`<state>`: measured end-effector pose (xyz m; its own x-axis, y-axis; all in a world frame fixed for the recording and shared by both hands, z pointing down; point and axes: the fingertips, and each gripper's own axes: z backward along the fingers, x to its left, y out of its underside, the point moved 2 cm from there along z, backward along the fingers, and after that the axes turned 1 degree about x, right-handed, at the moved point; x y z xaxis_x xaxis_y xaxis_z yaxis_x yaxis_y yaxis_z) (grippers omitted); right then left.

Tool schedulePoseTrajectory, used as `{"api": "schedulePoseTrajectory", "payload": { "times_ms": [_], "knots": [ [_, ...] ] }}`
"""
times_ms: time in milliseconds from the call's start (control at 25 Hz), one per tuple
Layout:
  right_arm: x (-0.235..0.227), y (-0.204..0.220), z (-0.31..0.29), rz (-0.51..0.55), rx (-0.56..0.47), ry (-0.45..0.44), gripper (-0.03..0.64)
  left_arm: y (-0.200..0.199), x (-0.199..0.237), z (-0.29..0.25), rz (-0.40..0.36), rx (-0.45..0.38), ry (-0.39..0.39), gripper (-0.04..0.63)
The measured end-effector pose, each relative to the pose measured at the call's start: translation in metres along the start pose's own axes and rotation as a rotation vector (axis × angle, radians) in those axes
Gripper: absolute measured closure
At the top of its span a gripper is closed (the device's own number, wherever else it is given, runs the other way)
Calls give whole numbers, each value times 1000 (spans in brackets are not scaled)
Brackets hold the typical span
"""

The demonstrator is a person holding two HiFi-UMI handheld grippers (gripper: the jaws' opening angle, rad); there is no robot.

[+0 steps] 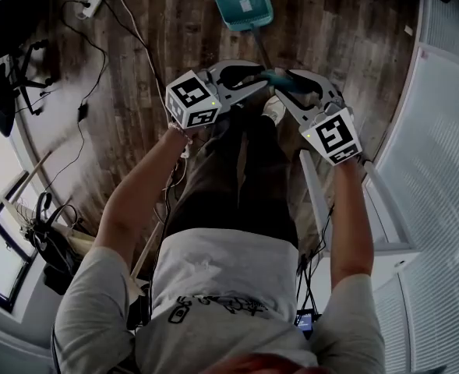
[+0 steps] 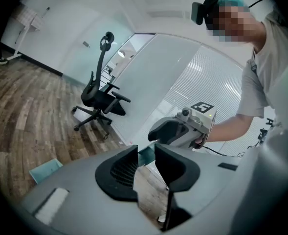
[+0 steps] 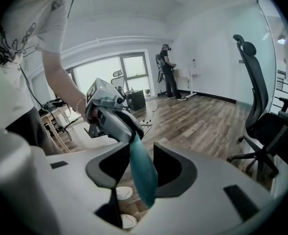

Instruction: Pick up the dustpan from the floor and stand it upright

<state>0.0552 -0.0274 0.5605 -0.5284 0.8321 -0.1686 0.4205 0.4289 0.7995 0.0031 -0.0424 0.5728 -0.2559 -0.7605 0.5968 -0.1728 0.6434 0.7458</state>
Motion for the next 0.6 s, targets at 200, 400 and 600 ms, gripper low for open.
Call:
{"api": "schedulePoseTrajectory", "payload": {
  "times_ms": [200,400,600],
  "knots": [
    [-6,-16,0,-4,-14,6,479,-9,2,7,-6,3,-2,489],
    [-6,-21,-2,-2,-26,5,481,-10,3,12,-2,-18,-10,489],
    [-14,-30,-4,-4,-61,54,489,-13,8,17,11,-73,-29,485]
  ]
}}
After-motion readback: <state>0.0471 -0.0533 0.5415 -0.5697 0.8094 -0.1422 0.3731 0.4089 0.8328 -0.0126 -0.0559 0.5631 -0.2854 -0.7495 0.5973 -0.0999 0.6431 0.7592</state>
